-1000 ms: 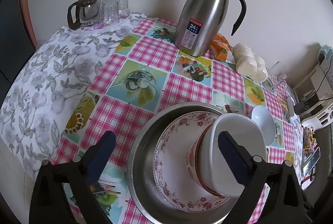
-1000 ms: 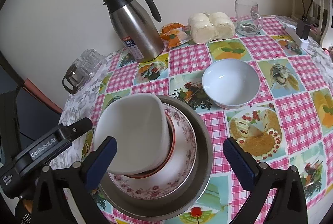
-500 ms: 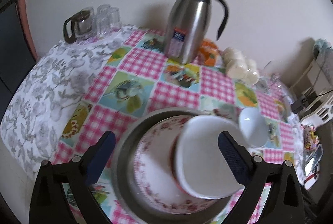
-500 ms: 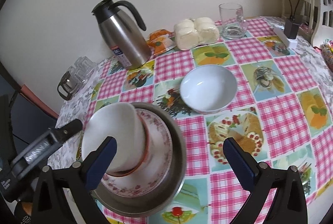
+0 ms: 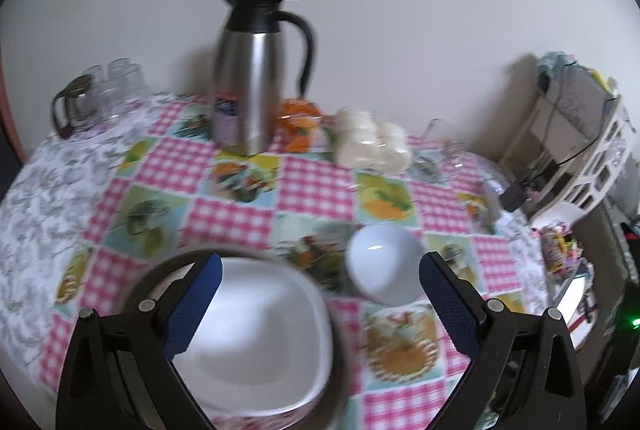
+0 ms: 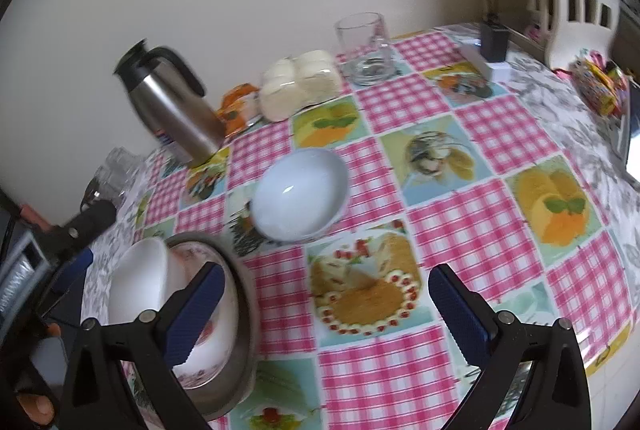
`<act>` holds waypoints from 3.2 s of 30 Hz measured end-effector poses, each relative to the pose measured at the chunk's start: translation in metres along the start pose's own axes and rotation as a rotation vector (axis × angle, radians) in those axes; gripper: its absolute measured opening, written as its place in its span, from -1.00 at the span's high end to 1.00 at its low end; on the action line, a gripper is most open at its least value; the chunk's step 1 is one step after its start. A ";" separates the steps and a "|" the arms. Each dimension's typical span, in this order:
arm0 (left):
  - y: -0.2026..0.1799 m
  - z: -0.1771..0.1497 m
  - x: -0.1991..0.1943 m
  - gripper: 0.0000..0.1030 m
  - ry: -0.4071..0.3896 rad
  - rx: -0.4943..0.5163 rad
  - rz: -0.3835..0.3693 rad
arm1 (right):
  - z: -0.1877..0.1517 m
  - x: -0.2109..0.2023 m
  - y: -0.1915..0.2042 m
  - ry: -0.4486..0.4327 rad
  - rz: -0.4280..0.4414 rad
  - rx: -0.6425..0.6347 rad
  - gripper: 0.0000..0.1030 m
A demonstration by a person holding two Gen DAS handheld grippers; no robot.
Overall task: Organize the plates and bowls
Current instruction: 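Move both grippers to the small white bowl on the tablecloth, then close both grippers on the small white bowl rim, then lift the small white bowl and carry it over the basin with both grippers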
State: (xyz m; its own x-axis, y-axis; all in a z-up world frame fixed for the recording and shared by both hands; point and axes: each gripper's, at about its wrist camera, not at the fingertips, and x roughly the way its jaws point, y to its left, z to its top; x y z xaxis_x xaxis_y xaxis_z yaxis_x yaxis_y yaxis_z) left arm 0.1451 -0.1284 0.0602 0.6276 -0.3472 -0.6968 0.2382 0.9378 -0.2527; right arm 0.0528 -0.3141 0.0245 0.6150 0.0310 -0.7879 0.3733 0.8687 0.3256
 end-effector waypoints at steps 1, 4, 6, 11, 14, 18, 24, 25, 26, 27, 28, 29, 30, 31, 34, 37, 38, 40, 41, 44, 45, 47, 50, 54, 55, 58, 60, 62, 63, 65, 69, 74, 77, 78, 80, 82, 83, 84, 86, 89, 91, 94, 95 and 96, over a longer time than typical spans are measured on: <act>-0.004 0.001 0.003 -0.92 0.002 0.005 -0.012 | 0.002 0.001 -0.005 0.002 -0.002 0.009 -1.00; -0.022 0.005 0.018 -0.92 0.022 0.047 -0.030 | 0.007 0.007 -0.019 0.005 -0.013 0.026 -1.00; -0.029 0.006 0.033 -0.92 0.045 0.060 -0.050 | 0.011 0.011 -0.025 0.006 -0.026 0.027 -1.00; -0.038 0.006 0.068 -0.92 0.117 0.083 -0.052 | 0.022 0.028 -0.039 0.014 -0.011 0.051 -1.00; -0.039 0.007 0.088 -0.92 0.182 0.102 -0.003 | 0.027 0.041 -0.042 0.025 -0.011 0.049 -1.00; -0.043 0.011 0.112 -0.92 0.269 0.107 0.031 | 0.033 0.057 -0.044 0.038 0.000 0.054 -0.99; -0.055 0.013 0.129 -0.92 0.334 0.154 0.080 | 0.036 0.079 -0.044 0.060 0.002 0.061 -0.69; -0.056 0.013 0.133 -0.92 0.342 0.163 0.091 | 0.036 0.083 -0.044 0.064 0.004 0.062 -0.67; -0.057 0.013 0.137 -0.91 0.350 0.169 0.101 | 0.036 0.087 -0.044 0.068 0.007 0.064 -0.61; -0.057 0.013 0.142 -0.90 0.362 0.169 0.112 | 0.035 0.091 -0.044 0.074 0.013 0.066 -0.53; -0.056 0.013 0.144 -0.88 0.368 0.168 0.118 | 0.035 0.094 -0.044 0.079 0.019 0.067 -0.49; -0.057 0.012 0.149 -0.79 0.379 0.171 0.128 | 0.035 0.096 -0.043 0.082 0.021 0.068 -0.44; -0.057 0.012 0.151 -0.73 0.386 0.177 0.135 | 0.036 0.099 -0.043 0.084 0.024 0.066 -0.39; -0.057 0.011 0.155 -0.62 0.396 0.184 0.144 | 0.036 0.100 -0.042 0.085 0.025 0.064 -0.37; -0.054 0.009 0.165 -0.54 0.420 0.181 0.155 | 0.037 0.107 -0.041 0.093 0.030 0.055 -0.26; -0.051 0.006 0.175 -0.37 0.443 0.168 0.161 | 0.037 0.115 -0.041 0.106 0.033 0.058 -0.10; -0.050 0.005 0.178 -0.25 0.452 0.166 0.164 | 0.037 0.117 -0.041 0.110 0.036 0.059 -0.07; -0.049 0.001 0.184 -0.13 0.470 0.160 0.171 | 0.036 0.122 -0.041 0.119 0.042 0.058 0.00; -0.049 -0.001 0.187 -0.05 0.478 0.158 0.170 | 0.035 0.124 -0.040 0.125 0.047 0.052 0.05; -0.049 -0.005 0.195 0.17 0.499 0.156 0.167 | 0.035 0.130 -0.037 0.135 0.064 0.046 0.15; -0.049 -0.007 0.197 0.21 0.504 0.156 0.171 | 0.034 0.131 -0.037 0.138 0.070 0.049 0.21; -0.048 -0.009 0.201 0.34 0.514 0.150 0.177 | 0.034 0.133 -0.035 0.142 0.089 0.051 0.28; -0.046 -0.013 0.206 0.44 0.528 0.134 0.167 | 0.033 0.135 -0.033 0.144 0.102 0.047 0.37; -0.045 -0.018 0.212 0.45 0.539 0.125 0.164 | 0.031 0.139 -0.029 0.151 0.112 0.043 0.39; -0.045 -0.018 0.212 0.45 0.539 0.125 0.164 | 0.031 0.141 -0.029 0.154 0.118 0.043 0.40; -0.046 -0.018 0.212 0.47 0.535 0.125 0.156 | 0.028 0.148 -0.025 0.167 0.130 0.040 0.41; -0.046 -0.018 0.211 0.48 0.529 0.125 0.150 | 0.026 0.153 -0.023 0.176 0.133 0.043 0.41; -0.045 -0.017 0.210 0.50 0.523 0.125 0.150 | 0.025 0.156 -0.021 0.172 0.127 0.040 0.41; -0.046 -0.016 0.211 0.51 0.520 0.122 0.149 | 0.025 0.156 -0.021 0.169 0.129 0.043 0.41; -0.045 -0.015 0.209 0.57 0.512 0.114 0.143 | 0.026 0.156 -0.023 0.168 0.140 0.054 0.41; -0.048 -0.013 0.205 0.64 0.499 0.121 0.128 | 0.025 0.155 -0.028 0.177 0.151 0.065 0.44; -0.055 -0.012 0.193 0.65 0.486 0.120 0.099 | 0.025 0.147 -0.036 0.182 0.162 0.078 0.44; -0.055 -0.013 0.186 0.65 0.473 0.117 0.079 | 0.027 0.139 -0.036 0.167 0.159 0.066 0.44; -0.057 -0.012 0.184 0.65 0.467 0.117 0.075 | 0.028 0.136 -0.035 0.161 0.158 0.060 0.44; -0.056 -0.011 0.176 0.65 0.453 0.113 0.062 | 0.029 0.128 -0.035 0.150 0.165 0.056 0.44; -0.056 -0.008 0.165 0.65 0.434 0.117 0.044 | 0.029 0.121 -0.035 0.143 0.172 0.058 0.44; -0.059 -0.006 0.165 0.65 0.425 0.120 0.041 | 0.029 0.118 -0.035 0.140 0.173 0.058 0.44; -0.060 -0.006 0.156 0.65 0.408 0.123 0.035 | 0.030 0.115 -0.034 0.138 0.175 0.056 0.44; -0.061 -0.004 0.144 0.65 0.387 0.119 0.024 | 0.031 0.105 -0.032 0.127 0.178 0.050 0.44; -0.058 0.001 0.131 0.65 0.358 0.097 -0.006 | 0.035 0.089 -0.027 0.098 0.175 0.025 0.44; -0.057 0.004 0.123 0.65 0.339 0.083 -0.024 | 0.037 0.077 -0.022 0.078 0.182 0.009 0.44; -0.055 0.006 0.112 0.65 0.317 0.061 -0.046 | 0.040 0.062 -0.016 0.055 0.193 -0.005 0.44; -0.054 0.007 0.107 0.65 0.307 0.056 -0.055 | 0.040 0.057 -0.014 0.048 0.193 -0.012 0.44; -0.052 0.008 0.102 0.65 0.295 0.050 -0.061 | 0.040 0.053 -0.010 0.043 0.190 -0.020 0.44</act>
State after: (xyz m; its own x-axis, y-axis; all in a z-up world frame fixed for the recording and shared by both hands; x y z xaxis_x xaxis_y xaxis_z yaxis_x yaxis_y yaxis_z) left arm 0.2024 -0.2130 0.0077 0.3707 -0.3787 -0.8480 0.3097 0.9112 -0.2716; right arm 0.1096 -0.3414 0.0006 0.6428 0.2165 -0.7348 0.2388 0.8548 0.4608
